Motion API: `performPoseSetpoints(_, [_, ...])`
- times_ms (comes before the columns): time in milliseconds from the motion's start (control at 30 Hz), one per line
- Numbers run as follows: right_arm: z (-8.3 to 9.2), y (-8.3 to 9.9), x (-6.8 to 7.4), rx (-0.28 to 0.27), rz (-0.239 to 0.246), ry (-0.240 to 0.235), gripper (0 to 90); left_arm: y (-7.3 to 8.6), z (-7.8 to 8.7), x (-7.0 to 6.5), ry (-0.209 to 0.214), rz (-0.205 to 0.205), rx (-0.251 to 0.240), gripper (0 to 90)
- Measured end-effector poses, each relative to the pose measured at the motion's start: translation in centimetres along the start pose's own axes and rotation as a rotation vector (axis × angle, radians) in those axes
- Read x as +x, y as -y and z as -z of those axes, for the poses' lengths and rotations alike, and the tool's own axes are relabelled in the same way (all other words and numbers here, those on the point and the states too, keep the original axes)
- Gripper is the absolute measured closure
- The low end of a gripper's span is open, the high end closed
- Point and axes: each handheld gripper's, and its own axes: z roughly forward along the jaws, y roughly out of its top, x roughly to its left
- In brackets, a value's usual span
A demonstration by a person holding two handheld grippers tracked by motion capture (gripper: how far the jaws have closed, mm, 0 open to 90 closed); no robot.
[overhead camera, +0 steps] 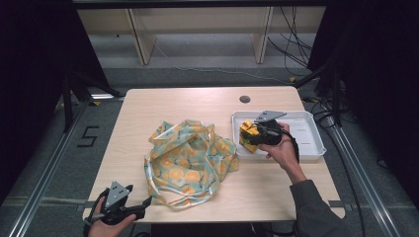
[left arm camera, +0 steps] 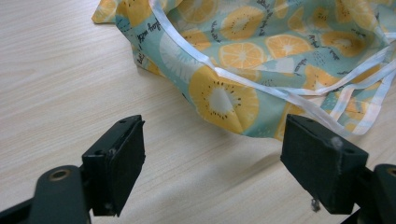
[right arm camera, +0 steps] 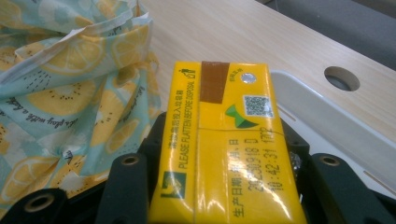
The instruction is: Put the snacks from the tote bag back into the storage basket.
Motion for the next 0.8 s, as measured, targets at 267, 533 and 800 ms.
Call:
performPoseSetpoints(267, [-0.5, 0.5, 0.0, -0.007, 0.005, -0.009, 52.3, 0.0, 0.0, 0.0, 0.001, 0.002, 0.003, 21.0])
performPoseSetpoints(533, [-0.7, 0.8, -0.2, -0.004, 0.012, -0.019, 52.3, 0.0, -0.1, 0.0, 0.001, 0.004, 0.003, 21.0])
performPoseSetpoints(800, [-0.9, 1.2, -0.1, 0.004, -0.003, -0.027, 52.3, 0.0, 0.0, 0.0, 0.001, 0.004, 0.002, 21.0])
